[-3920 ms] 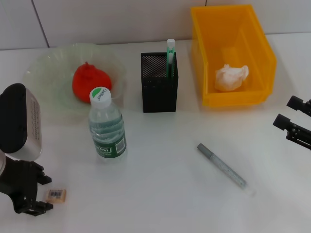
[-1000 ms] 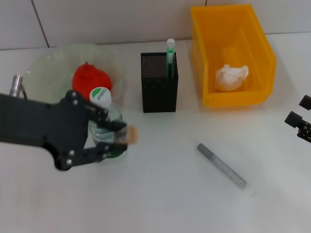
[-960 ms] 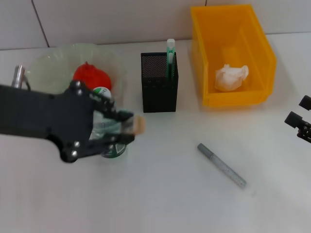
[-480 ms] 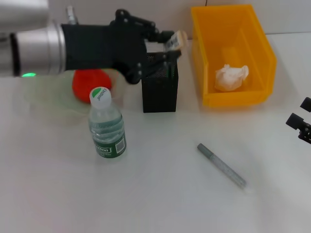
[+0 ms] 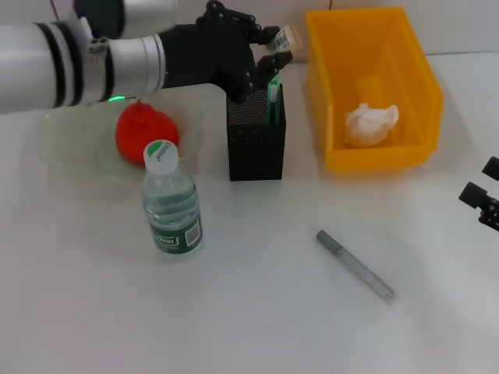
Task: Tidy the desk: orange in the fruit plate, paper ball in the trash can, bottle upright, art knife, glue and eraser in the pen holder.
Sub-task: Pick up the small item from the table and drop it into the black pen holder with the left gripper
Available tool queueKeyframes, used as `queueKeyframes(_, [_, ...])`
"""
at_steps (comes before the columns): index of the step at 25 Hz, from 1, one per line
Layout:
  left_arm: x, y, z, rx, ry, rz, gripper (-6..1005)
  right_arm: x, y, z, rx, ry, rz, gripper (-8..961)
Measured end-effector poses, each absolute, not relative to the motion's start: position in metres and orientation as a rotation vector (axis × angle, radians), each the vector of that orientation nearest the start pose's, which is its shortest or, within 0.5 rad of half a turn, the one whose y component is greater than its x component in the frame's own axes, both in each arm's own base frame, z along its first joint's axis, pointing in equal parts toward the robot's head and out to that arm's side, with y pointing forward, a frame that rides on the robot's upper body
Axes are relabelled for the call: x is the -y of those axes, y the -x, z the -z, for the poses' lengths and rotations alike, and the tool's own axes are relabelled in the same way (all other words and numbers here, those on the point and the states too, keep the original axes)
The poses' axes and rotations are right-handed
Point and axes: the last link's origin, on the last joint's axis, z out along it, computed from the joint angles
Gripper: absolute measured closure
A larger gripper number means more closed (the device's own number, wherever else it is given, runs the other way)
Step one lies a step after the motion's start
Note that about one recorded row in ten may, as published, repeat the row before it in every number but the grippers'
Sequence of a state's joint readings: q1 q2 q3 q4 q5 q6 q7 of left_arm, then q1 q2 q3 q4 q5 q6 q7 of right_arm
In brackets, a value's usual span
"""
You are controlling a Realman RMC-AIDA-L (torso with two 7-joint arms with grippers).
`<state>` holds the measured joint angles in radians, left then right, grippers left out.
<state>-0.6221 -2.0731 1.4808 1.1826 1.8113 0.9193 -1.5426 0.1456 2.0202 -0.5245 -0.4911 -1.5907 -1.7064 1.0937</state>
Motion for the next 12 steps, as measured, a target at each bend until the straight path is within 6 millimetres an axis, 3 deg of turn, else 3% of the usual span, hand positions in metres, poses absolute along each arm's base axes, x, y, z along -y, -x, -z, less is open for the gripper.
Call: queueKeyframes(12, [-0.408,0.085,0.061,-0.321,2.564,0.213,720,-0.221,-0.358,-0.059,-0.704,2.119,-1.02,181])
